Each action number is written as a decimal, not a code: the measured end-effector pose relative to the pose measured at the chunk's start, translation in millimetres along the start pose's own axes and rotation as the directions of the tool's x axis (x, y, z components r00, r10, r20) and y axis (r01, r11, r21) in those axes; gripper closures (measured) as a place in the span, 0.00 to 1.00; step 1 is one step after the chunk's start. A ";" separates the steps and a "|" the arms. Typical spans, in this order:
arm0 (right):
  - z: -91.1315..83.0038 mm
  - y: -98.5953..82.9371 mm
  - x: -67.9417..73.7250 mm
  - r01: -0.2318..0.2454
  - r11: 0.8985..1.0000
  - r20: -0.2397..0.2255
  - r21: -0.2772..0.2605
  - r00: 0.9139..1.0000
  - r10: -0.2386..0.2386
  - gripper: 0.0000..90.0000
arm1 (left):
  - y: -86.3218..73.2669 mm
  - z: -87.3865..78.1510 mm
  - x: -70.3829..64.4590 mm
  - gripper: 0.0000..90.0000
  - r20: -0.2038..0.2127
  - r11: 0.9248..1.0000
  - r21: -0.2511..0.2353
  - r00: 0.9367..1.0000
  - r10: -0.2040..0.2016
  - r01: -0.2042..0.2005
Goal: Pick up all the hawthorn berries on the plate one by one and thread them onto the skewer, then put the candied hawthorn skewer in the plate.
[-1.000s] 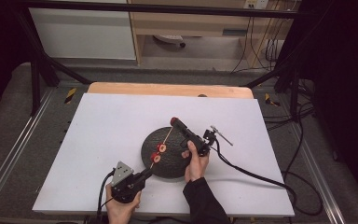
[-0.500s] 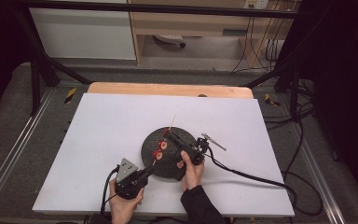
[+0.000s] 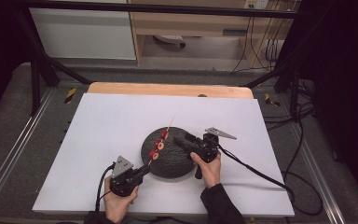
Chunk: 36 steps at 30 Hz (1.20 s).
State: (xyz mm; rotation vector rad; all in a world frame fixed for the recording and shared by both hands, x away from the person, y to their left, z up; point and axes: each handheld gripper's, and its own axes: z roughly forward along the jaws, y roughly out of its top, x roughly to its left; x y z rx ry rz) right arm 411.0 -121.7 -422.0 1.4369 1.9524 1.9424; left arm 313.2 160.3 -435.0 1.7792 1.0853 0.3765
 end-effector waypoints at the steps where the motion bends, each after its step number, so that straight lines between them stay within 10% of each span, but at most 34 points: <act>1: -1.9 1.0 -1.6 0.027 0.999 0.002 0.025 1.000 -0.027 0.21 | 0.3 -0.3 0.7 0.98 -0.002 1.000 0.000 1.000 0.001 -0.001; 7: -17.3 4.7 -12.6 0.147 0.982 0.035 0.119 0.988 -0.153 0.09 | 3.9 -2.2 4.7 0.98 0.009 0.999 0.014 0.999 0.031 -0.031; 13: -36.3 2.5 -26.1 0.228 0.943 0.078 0.242 0.964 -0.253 0.03 | 11.0 -2.8 12.7 0.98 0.031 0.998 0.041 0.999 0.043 -0.044; 27: -78.8 -13.1 -46.3 0.297 0.873 0.119 0.388 0.923 -0.367 0.01 | 38.6 14.0 25.7 0.98 0.048 0.986 0.137 0.995 0.088 -0.094; 36: -99.7 -21.2 -57.6 0.327 0.848 0.126 0.416 0.903 -0.410 0.01 | 50.5 34.9 24.2 0.98 0.033 0.971 0.202 0.992 0.119 -0.123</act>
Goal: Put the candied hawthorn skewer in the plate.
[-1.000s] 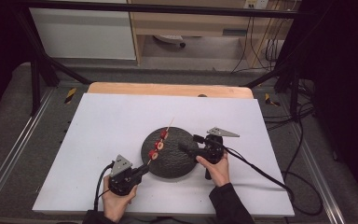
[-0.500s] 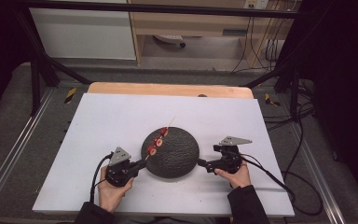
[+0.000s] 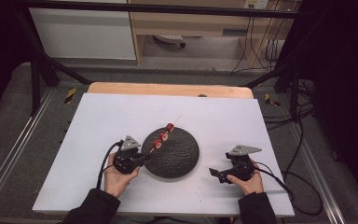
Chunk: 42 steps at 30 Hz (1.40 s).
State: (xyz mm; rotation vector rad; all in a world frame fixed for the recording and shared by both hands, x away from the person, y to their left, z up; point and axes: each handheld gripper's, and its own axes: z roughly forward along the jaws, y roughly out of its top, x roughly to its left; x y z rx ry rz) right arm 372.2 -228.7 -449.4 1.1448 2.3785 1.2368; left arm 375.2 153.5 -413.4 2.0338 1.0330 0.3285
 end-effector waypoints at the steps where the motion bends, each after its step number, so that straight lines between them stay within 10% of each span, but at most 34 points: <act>1: -0.6 -2.4 -0.4 -0.002 1.000 0.003 0.004 1.000 0.002 0.01 | 0.2 3.1 -0.7 0.98 -0.011 1.000 0.010 1.000 0.008 -0.007; 32: -15.8 -18.7 -9.0 -0.009 1.000 0.026 -0.002 1.000 0.009 0.02 | -0.8 31.0 -15.7 0.96 -0.049 0.989 0.146 0.999 0.003 0.004; 42: -17.3 -18.0 -10.1 -0.004 1.000 0.032 -0.010 0.999 0.004 0.01 | -5.5 2.6 0.6 0.63 -0.001 0.995 0.072 0.998 0.064 -0.064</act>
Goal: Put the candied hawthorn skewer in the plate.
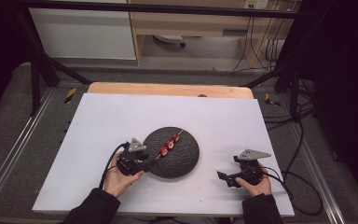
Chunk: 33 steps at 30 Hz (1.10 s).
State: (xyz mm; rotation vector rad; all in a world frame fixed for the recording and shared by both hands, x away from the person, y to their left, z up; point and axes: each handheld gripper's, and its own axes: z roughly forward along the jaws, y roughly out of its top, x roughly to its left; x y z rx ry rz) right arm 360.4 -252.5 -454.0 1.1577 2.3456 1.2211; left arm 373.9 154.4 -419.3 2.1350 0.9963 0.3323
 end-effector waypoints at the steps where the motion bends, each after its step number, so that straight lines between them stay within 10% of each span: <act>1: 0.0 0.0 0.1 -0.004 1.000 0.000 0.000 1.000 0.004 0.01 | -1.6 -4.2 2.4 0.60 -0.001 1.000 -0.009 1.000 0.010 -0.010; 13: -0.6 0.0 0.0 0.003 1.000 -0.001 -0.002 1.000 -0.003 0.01 | -42.0 -36.4 41.2 0.13 0.014 0.996 -0.084 1.000 0.025 -0.024; 33: -0.7 -2.3 1.1 0.001 1.000 -0.015 0.010 1.000 0.000 0.01 | -88.3 -52.1 74.2 0.05 -0.031 0.994 -0.094 0.998 -0.060 0.057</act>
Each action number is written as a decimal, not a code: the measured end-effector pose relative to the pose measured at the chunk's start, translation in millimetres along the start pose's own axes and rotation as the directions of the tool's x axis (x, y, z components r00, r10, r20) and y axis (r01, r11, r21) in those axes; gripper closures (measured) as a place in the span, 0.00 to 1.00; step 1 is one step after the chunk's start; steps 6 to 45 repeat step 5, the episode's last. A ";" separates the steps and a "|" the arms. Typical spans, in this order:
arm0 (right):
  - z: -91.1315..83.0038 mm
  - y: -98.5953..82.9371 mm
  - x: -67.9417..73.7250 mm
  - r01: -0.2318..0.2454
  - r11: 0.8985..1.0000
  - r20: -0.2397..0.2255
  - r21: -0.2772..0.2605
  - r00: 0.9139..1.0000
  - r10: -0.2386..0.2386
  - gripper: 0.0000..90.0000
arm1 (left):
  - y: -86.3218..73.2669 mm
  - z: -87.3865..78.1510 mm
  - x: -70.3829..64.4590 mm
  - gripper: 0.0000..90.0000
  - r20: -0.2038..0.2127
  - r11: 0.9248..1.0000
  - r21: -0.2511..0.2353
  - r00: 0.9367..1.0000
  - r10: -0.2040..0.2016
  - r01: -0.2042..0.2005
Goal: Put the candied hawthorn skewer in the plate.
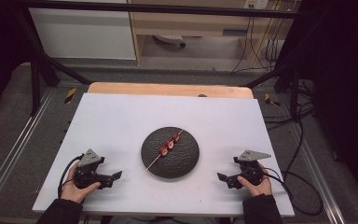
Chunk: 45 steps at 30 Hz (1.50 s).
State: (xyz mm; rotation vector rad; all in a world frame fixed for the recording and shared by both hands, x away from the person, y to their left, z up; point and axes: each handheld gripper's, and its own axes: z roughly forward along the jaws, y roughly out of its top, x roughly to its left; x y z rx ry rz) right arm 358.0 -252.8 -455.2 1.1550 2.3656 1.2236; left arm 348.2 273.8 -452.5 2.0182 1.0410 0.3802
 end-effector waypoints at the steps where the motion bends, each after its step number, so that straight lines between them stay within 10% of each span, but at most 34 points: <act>1: 0.1 -0.1 0.0 0.001 1.000 0.002 0.001 1.000 -0.001 0.01 | -0.3 0.0 0.3 0.05 0.000 1.000 0.003 1.000 -0.003 0.003; 45: -0.2 0.0 -0.3 0.004 1.000 0.002 -0.007 1.000 -0.004 0.01 | -0.3 -1.4 0.1 0.06 0.006 1.000 -0.001 1.000 -0.003 0.003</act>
